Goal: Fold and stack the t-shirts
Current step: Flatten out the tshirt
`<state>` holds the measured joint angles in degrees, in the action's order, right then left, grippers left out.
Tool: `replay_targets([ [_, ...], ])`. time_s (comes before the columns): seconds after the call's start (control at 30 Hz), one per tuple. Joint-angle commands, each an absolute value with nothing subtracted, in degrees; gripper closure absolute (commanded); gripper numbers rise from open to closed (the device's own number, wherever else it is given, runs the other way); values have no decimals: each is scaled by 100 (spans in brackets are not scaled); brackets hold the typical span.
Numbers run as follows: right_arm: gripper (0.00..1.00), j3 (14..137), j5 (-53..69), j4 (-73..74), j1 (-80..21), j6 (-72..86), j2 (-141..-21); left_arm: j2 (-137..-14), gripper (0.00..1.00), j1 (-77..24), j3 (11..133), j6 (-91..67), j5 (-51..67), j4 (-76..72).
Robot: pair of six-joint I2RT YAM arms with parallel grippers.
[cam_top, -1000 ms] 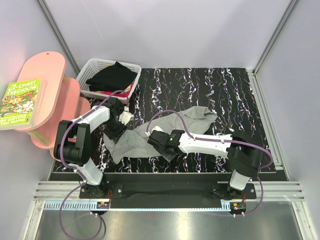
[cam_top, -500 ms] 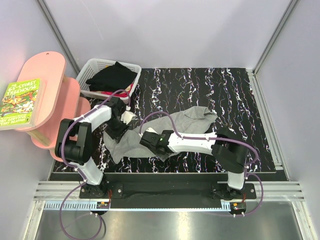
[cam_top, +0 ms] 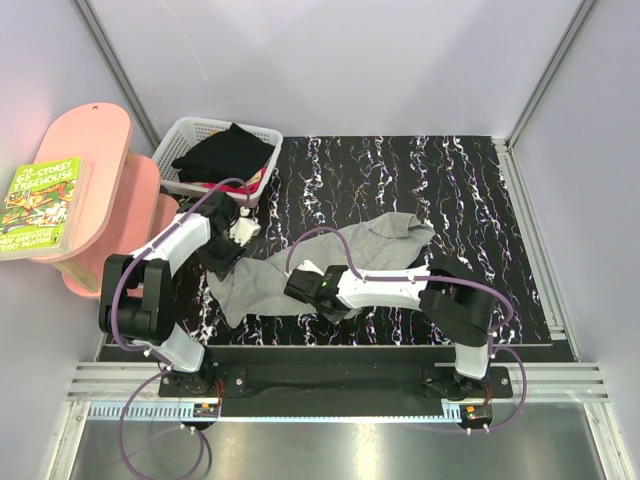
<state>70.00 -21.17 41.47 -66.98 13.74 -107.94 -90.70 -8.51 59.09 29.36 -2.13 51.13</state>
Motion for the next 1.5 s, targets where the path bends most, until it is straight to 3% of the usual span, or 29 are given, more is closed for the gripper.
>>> replay_targets([
  [0.0, 100, 7206, -2513, 4420, -6750, 1441, -10363, -8859, 55, -870, 5872, 3032, -203, 5247],
  [0.33, 100, 7427, -2874, 4623, -6750, 1292, -10125, -9122, 52, -897, 5519, 2866, -245, 4905],
  [0.67, 100, 7339, -2953, 4728, -6750, 1336, -9923, -9922, 48, -861, 6196, 2619, -466, 4615],
  [0.7, 100, 7339, -2971, 4746, -6750, 1327, -9879, -9975, 52, -861, 6179, 2610, -440, 4571],
  [0.8, 100, 7348, -3120, 4825, -6741, 1327, -9791, -10169, 100, -861, 6152, 2602, -255, 4544],
  [1.0, 100, 7681, -3647, 5220, -6364, 1108, -9450, -9669, 100, -853, 6283, 2715, -369, 4649],
  [1.3, 100, 8972, -5253, 5572, -5801, 510, -8272, -8825, 100, -835, 7558, 2760, -527, 5572],
  [1.4, 100, 9360, -5632, 5686, -5801, 527, -8026, -8693, 84, -905, 7594, 2655, -387, 5730],
  [1.47, 100, 9466, -5817, 5739, -5809, 554, -7946, -8649, 80, -975, 7515, 2602, -378, 5748],
])
